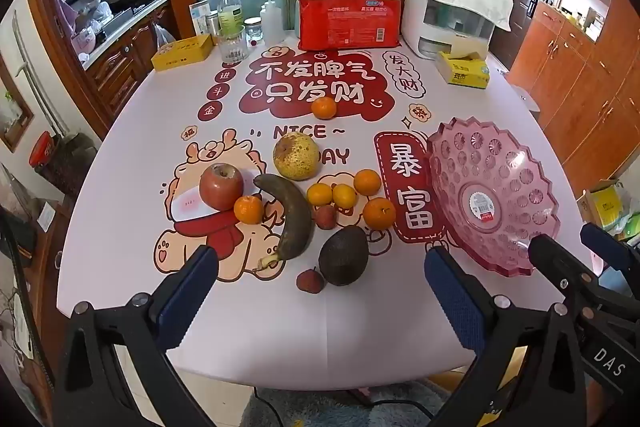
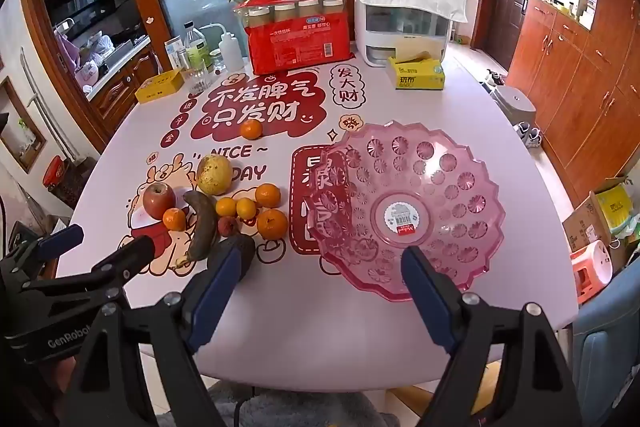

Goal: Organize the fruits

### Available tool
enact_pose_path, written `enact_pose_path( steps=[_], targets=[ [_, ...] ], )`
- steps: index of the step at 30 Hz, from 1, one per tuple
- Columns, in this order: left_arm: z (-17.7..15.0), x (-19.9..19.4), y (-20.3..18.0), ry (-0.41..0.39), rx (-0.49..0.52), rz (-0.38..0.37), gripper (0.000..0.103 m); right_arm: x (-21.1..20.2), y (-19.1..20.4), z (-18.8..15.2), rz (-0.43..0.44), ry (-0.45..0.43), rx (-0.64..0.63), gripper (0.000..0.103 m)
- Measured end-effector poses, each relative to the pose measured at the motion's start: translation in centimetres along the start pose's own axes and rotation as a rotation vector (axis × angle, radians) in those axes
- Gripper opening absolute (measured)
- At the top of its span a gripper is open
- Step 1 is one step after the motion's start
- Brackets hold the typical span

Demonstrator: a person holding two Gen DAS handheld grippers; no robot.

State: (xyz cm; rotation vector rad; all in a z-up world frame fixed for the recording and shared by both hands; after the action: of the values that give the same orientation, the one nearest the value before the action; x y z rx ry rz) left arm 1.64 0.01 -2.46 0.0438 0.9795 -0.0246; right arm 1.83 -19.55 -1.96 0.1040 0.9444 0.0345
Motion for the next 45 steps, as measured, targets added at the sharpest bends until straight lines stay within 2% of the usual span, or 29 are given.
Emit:
enact_pose_path(
  steps=[8,17,45],
  targets=[
    [-0.1,0.1,0.1,0.004,-0.008,0.010,0.102,-0.1,-0.1,0.3,0.013,-0.018,0.014,0.083],
    [0.8,0.4,0.1,0.002,0.005,-0.024,0.102,0.0,0.3,0.9,0.009,-0.023,0.003,0.083],
    [1.8,0.9,0.2,0.014,-0.008,-0.034,0.100,1.6,-0.2,2.2,0.016,0.006,0.011,0.083]
  ],
)
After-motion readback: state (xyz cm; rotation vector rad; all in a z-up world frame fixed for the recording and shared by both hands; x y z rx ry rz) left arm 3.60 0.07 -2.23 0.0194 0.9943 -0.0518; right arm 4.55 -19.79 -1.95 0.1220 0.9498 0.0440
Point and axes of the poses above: each gripper's, at about its wrist camera, not at the fingertips, and x roughly the way its jaws point, y to its left, z to its top, the point moved 3 cm from there along x, roughly the way its jaws point, and after that the axes turned 5 degrees about x, right-handed, at the moved point
